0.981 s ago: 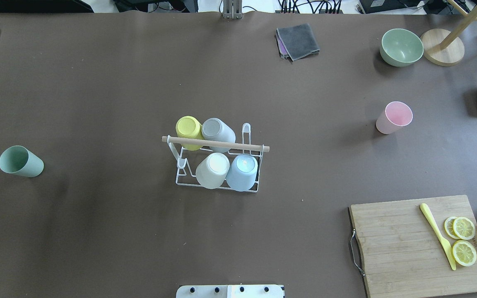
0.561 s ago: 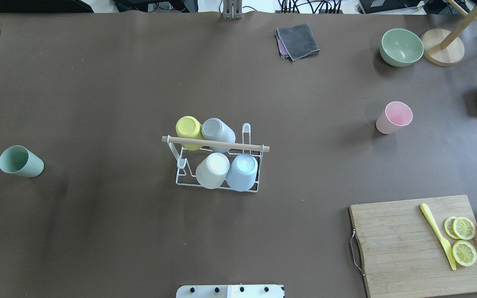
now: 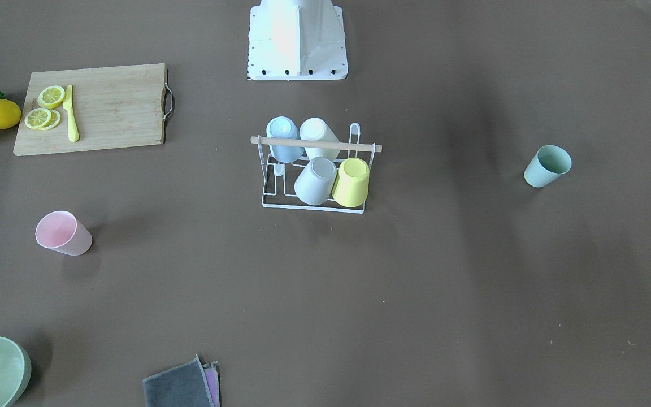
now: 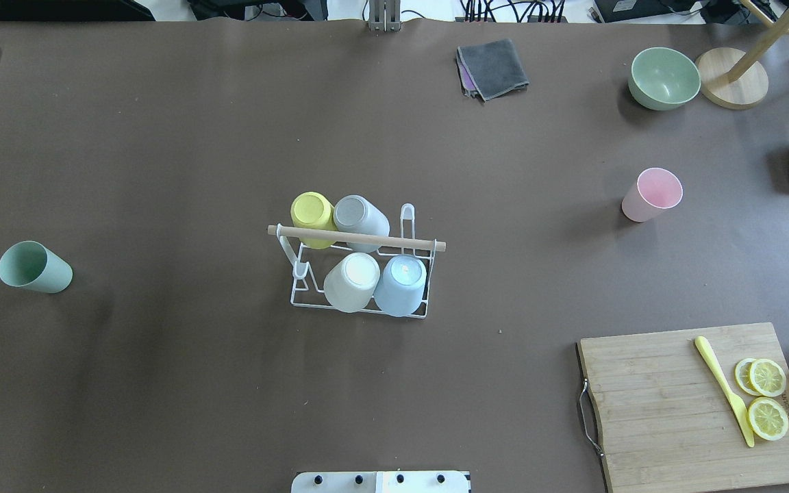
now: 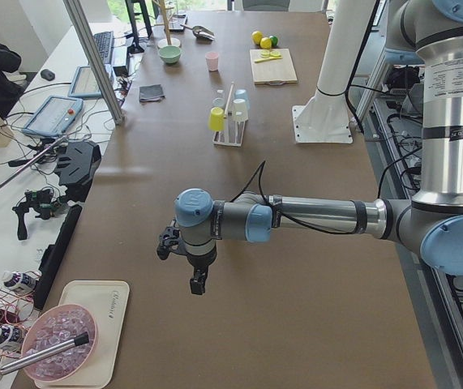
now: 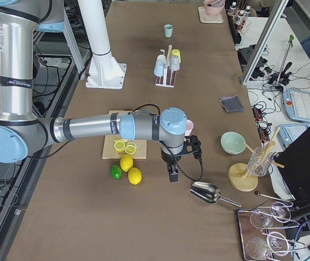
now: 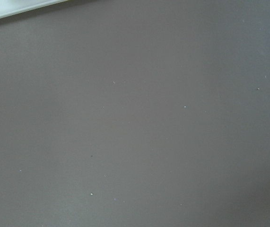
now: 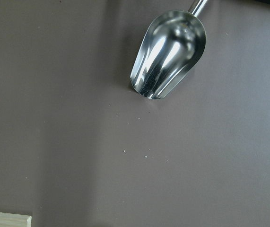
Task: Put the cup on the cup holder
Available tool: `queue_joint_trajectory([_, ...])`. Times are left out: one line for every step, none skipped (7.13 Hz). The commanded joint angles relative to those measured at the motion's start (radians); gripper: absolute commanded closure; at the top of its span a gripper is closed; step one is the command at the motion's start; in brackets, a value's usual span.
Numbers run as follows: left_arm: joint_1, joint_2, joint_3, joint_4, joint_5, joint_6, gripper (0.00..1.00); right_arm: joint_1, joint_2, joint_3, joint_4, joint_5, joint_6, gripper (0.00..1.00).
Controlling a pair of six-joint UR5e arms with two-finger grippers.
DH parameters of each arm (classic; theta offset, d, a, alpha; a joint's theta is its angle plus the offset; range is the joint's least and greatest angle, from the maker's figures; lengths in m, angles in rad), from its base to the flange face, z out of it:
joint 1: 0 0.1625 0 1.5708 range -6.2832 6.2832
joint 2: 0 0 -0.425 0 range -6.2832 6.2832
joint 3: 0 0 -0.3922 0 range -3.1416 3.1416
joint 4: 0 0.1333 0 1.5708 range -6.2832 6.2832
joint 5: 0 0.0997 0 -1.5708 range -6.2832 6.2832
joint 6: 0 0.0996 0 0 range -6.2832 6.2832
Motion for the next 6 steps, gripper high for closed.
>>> queue_joint_trajectory([0.000,0.002,0.000,0.000,0.001,0.001,0.03,-0.003,0.002,0.019,-0.001,-0.002,-0.068,0.00])
queue_joint_trajectory([0.000,0.002,0.001,0.000,0.000,0.000,0.02,-0.035,0.011,0.025,-0.001,-0.013,-0.116,0.00])
queue_joint_trajectory([0.000,0.004,-0.002,0.000,0.000,0.001,0.02,-0.055,0.020,0.027,-0.003,-0.013,-0.118,0.00])
queue_joint_trajectory([0.002,0.001,0.000,0.000,0.000,0.000,0.02,-0.085,0.066,0.028,-0.041,-0.014,-0.106,0.00])
queue_joint_trajectory([0.000,0.002,0.000,0.000,0.000,0.000,0.02,-0.107,0.135,0.048,-0.113,-0.048,-0.102,0.00])
queue_joint_trajectory([0.000,0.001,0.001,0.000,0.000,0.000,0.02,-0.130,0.181,0.078,-0.144,-0.127,-0.118,0.00])
